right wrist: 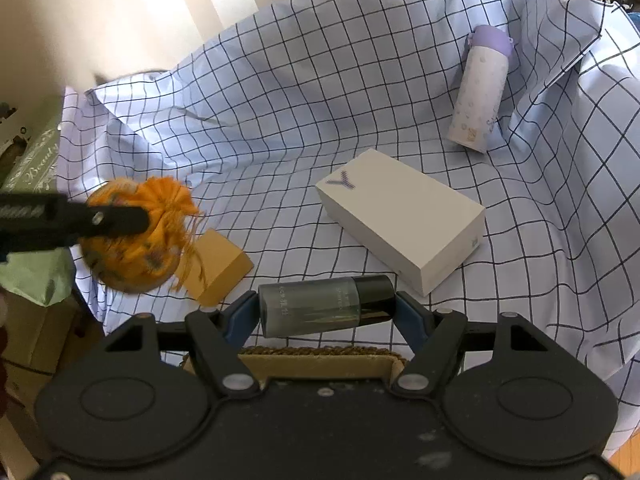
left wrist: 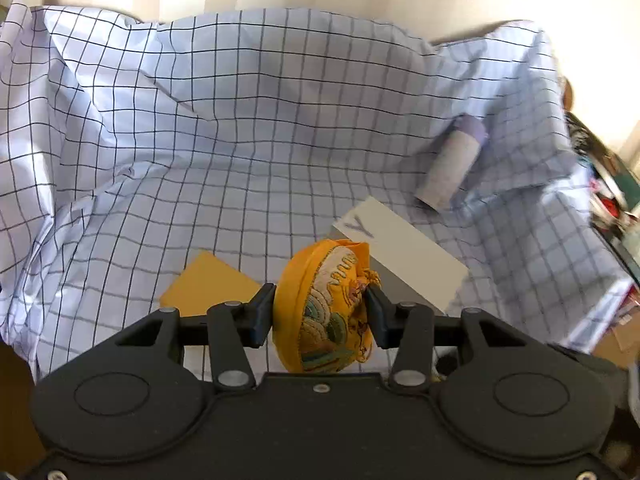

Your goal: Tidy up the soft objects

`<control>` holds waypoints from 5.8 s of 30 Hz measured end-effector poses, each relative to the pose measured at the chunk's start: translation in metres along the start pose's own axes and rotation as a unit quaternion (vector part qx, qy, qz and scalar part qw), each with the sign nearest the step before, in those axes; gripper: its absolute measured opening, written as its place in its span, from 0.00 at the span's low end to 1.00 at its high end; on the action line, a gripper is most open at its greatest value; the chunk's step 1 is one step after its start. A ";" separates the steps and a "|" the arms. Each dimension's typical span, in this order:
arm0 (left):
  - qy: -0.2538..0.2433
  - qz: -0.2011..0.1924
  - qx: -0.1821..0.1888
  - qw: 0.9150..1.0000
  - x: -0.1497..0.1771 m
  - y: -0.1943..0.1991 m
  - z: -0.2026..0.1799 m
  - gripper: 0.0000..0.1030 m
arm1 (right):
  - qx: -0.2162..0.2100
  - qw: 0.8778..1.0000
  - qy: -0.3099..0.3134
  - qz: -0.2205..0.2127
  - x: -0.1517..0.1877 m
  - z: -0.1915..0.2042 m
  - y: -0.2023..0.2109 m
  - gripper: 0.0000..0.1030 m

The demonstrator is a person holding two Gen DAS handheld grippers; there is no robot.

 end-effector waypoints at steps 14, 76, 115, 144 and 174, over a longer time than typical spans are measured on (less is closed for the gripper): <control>0.026 0.098 0.017 0.995 0.079 -0.017 0.001 0.46 | -0.008 1.000 0.005 0.004 0.019 0.003 0.012 0.70; 0.052 -0.019 -0.136 0.989 0.144 0.013 -0.032 0.90 | 0.080 0.995 0.032 -0.046 0.107 0.003 0.063 0.95; 0.067 -0.038 -0.167 0.983 0.192 0.037 -0.053 0.96 | 0.113 0.992 0.033 -0.048 0.157 -0.003 0.090 1.00; 0.072 -0.018 -0.170 0.983 0.197 0.031 -0.050 0.96 | 0.112 0.993 0.016 -0.027 0.161 -0.008 0.084 1.00; 0.069 -0.020 -0.177 0.982 0.198 0.032 -0.048 0.96 | 0.111 0.993 0.016 -0.025 0.162 -0.008 0.083 1.00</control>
Point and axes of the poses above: each gripper's, at about its wrist camera, not at the fingertips, and y roughly against the way its jaws point, z to its left, x to its underside, the point moved 1 cm from there along -y, roughly the way its jaws point, and after that the axes turned 9 degrees about z, right-handed, at the moved point
